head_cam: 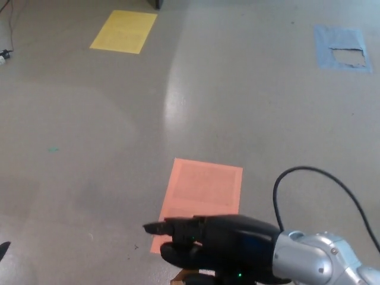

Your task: An air pump is kept on top of a storage box on the floor and the robot uses its right hand to press down on the handle of the pump to compress it

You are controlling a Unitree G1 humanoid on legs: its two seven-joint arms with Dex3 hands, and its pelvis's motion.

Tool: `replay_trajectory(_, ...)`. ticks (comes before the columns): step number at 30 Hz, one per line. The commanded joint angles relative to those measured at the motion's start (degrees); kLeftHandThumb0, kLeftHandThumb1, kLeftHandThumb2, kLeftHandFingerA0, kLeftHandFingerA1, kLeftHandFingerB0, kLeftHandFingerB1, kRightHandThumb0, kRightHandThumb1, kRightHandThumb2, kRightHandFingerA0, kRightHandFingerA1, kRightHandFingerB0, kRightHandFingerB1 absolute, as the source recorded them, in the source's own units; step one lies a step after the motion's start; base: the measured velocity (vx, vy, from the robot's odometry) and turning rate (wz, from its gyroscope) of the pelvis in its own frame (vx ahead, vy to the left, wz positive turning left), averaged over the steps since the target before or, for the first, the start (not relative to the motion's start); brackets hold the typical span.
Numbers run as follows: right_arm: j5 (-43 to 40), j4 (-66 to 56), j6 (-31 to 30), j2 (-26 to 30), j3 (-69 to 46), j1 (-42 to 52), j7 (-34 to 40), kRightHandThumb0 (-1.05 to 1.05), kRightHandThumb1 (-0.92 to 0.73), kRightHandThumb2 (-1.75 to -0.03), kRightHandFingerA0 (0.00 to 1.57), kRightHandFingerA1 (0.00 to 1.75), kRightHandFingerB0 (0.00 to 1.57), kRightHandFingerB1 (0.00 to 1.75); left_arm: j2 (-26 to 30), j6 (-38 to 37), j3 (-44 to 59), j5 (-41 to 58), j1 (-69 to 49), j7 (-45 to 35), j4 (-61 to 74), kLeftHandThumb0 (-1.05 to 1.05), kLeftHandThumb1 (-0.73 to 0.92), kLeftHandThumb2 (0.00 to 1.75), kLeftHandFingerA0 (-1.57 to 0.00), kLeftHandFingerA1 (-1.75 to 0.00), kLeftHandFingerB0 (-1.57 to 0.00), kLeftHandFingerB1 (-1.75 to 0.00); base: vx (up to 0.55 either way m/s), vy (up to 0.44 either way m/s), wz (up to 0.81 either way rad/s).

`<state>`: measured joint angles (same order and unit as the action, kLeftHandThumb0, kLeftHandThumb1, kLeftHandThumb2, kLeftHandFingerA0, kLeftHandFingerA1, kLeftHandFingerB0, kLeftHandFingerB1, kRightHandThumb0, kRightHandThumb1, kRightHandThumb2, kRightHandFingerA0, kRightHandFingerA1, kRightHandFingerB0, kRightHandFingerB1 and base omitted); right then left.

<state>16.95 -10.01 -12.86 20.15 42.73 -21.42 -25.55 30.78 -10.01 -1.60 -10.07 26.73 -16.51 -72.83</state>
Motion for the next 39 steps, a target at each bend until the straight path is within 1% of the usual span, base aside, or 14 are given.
replay_trajectory(1, 9.2, 17.3, 2.1, -3.0, 3.2, -3.4, 4.6, -0.92, -0.8, -1.15, 0.0, 0.13, 0.0, 0.1, 0.9, -0.6, 0.5, 0.2, 0.1, -0.3, -0.4, -0.68, 0.68, 0.99, -0.07, -0.45, 0.0, -0.32, 0.0, 0.0, 0.0)
replay_trajectory(4, 10.6, 25.8, 3.1, -5.2, 4.1, -5.8, 7.0, -0.93, -0.8, -1.16, 0.0, 0.12, 0.0, 0.1, 0.8, -0.6, 0.7, 0.3, 0.5, -0.3, -0.5, -0.68, 0.68, 0.99, -0.09, -0.45, 0.0, -0.32, 0.0, 0.0, 0.0)
replay_trajectory(5, 11.2, 30.8, 3.4, -6.6, 4.5, -6.9, 8.5, -0.94, -0.79, -1.16, 0.0, 0.12, 0.0, 0.1, 0.6, -0.7, 0.7, 0.2, 0.4, 0.0, -0.4, -0.69, 0.68, 0.99, -0.08, -0.45, -0.01, -0.32, 0.0, 0.0, 0.0)
replay_trajectory(6, 11.1, 35.2, 4.1, -8.0, 4.7, -7.8, 9.7, -0.94, -0.79, -1.16, 0.0, 0.13, 0.0, 0.11, 0.6, -0.7, 0.6, 0.2, 0.3, 0.2, -0.3, -0.68, 0.7, 1.0, -0.03, -0.42, -0.01, -0.31, 0.0, 0.0, 0.0)
replay_trajectory(8, 10.9, 42.4, 5.5, -10.3, 4.7, -9.5, 11.6, -0.94, -0.79, -1.16, 0.0, 0.12, 0.0, 0.1, 0.6, -0.7, 0.7, 0.2, 0.5, 0.2, -0.3, -0.67, 0.7, 1.0, -0.03, -0.42, -0.01, -0.31, 0.0, 0.0, 0.0)
replay_trajectory(11, 11.1, 49.1, 6.5, -12.5, 4.8, -10.7, 13.8, -0.93, -0.77, -1.14, 0.0, 0.14, 0.0, 0.12, 0.5, -0.8, 1.3, 0.9, 0.2, -0.2, -0.3, -0.67, 0.7, 1.0, -0.02, -0.42, -0.02, -0.31, 0.0, 0.0, 0.0)
replay_trajectory(15, 9.0, 58.1, 8.3, -15.9, 2.9, -12.2, 15.8, -0.93, -0.77, -1.14, 0.0, 0.14, 0.0, 0.12, 0.8, -0.7, 0.8, 0.4, 0.8, 0.1, 0.0, -0.68, 0.71, 1.01, -0.03, -0.43, -0.01, -0.3, 0.0, 0.0, 0.0)
replay_trajectory(21, 8.8, 66.4, 10.6, -19.5, 2.3, -14.2, 18.9, -0.92, -0.77, -1.14, 0.0, 0.17, 0.0, 0.14, 1.0, -1.0, 1.2, 0.8, 1.0, -0.2, 0.2, -0.67, 0.71, 1.01, -0.03, -0.41, -0.02, -0.31, 0.0, 0.0, 0.0)
replay_trajectory(24, 8.3, 71.0, 9.6, -22.0, 1.8, -14.6, 19.8, -0.92, -0.75, -1.12, 0.03, 0.18, 0.02, 0.14, 1.1, -1.6, 1.6, 1.1, 0.4, -0.5, 0.2, -0.66, 0.71, 1.01, -0.02, -0.39, -0.02, -0.31, 0.0, 0.0, 0.0)
replay_trajectory(27, 7.8, 74.6, 9.7, -23.4, 1.0, -15.7, 19.9, -0.9, -0.75, -1.11, 0.0, 0.17, 0.0, 0.14, 1.5, -1.2, 1.7, 1.2, 0.9, -0.7, 0.0, -0.66, 0.72, 1.02, -0.02, -0.39, -0.02, -0.29, 0.0, 0.0, 0.0)
replay_trajectory(28, 8.0, 75.2, 9.8, -23.6, 1.1, -15.7, 20.2, -0.92, -0.75, -1.13, 0.0, 0.16, 0.0, 0.14, 1.6, -1.0, 1.6, 1.0, 0.9, -0.5, 0.0, -0.67, 0.72, 1.02, -0.03, -0.41, -0.02, -0.3, 0.0, 0.0, 0.0)
replay_trajectory(29, 8.6, 76.5, 10.0, -24.2, 1.6, -15.7, 20.8, -0.92, -0.75, -1.14, 0.0, 0.16, 0.0, 0.13, 1.8, -0.9, 1.6, 0.9, 0.9, -0.3, 0.1, -0.66, 0.72, 1.02, -0.03, -0.39, -0.02, -0.3, 0.0, 0.0, 0.0)
replay_trajectory(37, 8.8, 81.2, 10.7, -27.1, 1.3, -14.1, 22.9, -0.92, -0.74, -1.11, 0.01, 0.17, 0.01, 0.14, 0.9, -2.6, 2.5, 1.9, -1.8, -0.2, 0.2, -0.67, 0.72, 1.03, -0.03, -0.4, -0.03, -0.32, 0.0, 0.0, 0.0)
replay_trajectory(39, 9.4, 82.7, 10.5, -28.0, 1.6, -13.6, 23.4, -0.92, -0.74, -1.12, 0.0, 0.17, 0.0, 0.14, 0.9, -2.4, 2.7, 2.0, -2.5, -1.4, 0.4, -0.66, 0.74, 1.05, -0.02, -0.37, -0.02, -0.29, 0.0, 0.0, 0.0)
